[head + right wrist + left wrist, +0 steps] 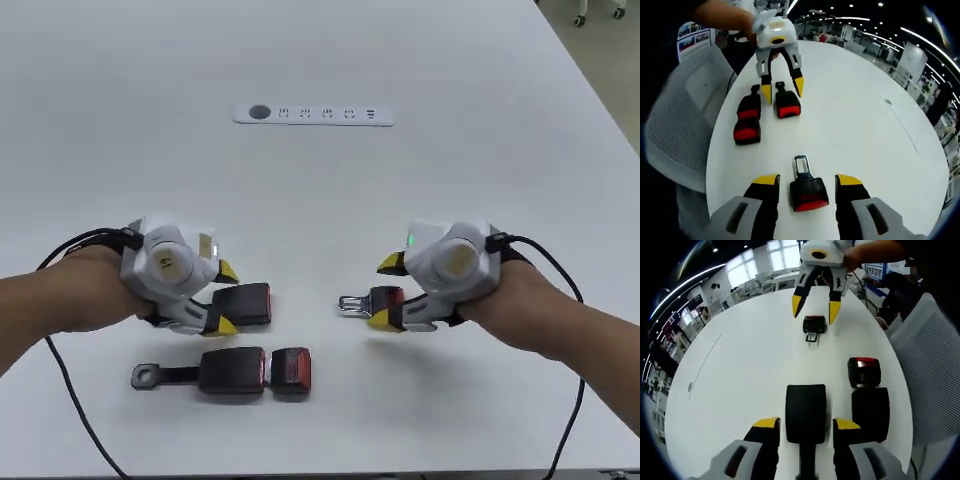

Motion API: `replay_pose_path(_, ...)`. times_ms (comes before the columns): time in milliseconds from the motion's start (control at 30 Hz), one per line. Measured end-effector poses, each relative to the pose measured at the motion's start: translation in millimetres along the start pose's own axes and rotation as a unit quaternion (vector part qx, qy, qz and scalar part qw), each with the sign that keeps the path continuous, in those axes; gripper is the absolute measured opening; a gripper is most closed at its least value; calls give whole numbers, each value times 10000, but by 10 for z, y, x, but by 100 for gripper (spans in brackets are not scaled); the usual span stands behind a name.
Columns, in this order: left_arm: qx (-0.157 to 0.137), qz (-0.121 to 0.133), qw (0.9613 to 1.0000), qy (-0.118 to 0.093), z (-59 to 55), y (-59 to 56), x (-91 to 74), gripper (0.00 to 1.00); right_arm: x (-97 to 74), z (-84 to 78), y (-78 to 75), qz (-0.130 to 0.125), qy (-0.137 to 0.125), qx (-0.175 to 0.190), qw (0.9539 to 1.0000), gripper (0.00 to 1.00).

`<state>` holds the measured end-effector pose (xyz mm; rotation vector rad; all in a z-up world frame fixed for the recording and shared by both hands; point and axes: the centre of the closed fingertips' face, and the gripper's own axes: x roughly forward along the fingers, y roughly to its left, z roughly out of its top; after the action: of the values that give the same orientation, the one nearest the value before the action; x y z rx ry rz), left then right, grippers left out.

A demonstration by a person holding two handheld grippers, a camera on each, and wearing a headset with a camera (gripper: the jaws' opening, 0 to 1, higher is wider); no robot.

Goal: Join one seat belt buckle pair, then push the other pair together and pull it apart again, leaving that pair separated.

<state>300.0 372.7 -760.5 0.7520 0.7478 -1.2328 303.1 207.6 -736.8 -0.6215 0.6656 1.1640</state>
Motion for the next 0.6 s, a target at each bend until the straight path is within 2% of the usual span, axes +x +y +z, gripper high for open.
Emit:
replay_pose_path(67,-52,152,9999,-56,3,14,-62,49,-43,12,61,-71,-61,102,9999,45)
replay_pose_path(100,-195,220,9995,-115,-9,18,-102,50,-55,-1,105,-102,-115,197,9997,46)
replay_pose_path(200,-555,428,9969,-349,47,-55,-241,54,-93,-33,238,-224,-247,442,9985,50)
replay_pose_path(267,-716,555,9950,-416,19,-128,-336,57,-86,-102,334,-248,-299,561,9977,53)
replay_pose_path(300,-796,605,9940,-445,-4,-159,-368,58,-117,-100,388,-271,-312,611,9973,54)
replay_pose_path(367,-1003,659,9916,-476,-123,-241,-416,64,-154,-139,471,-346,-345,796,9956,57)
replay_pose_path(467,-1208,748,9888,-456,-205,-443,-524,69,-164,-235,554,-432,-363,1022,9932,63)
replay_pose_path(500,-1263,777,9879,-458,-228,-477,-544,71,-204,-221,587,-463,-362,1063,9926,64)
replay_pose_path(533,-1363,807,9863,-456,-320,-485,-559,73,-237,-222,605,-535,-391,1158,9911,67)
replay_pose_path(600,-1417,848,9852,-451,-401,-509,-587,76,-252,-240,622,-586,-402,1247,9896,73)
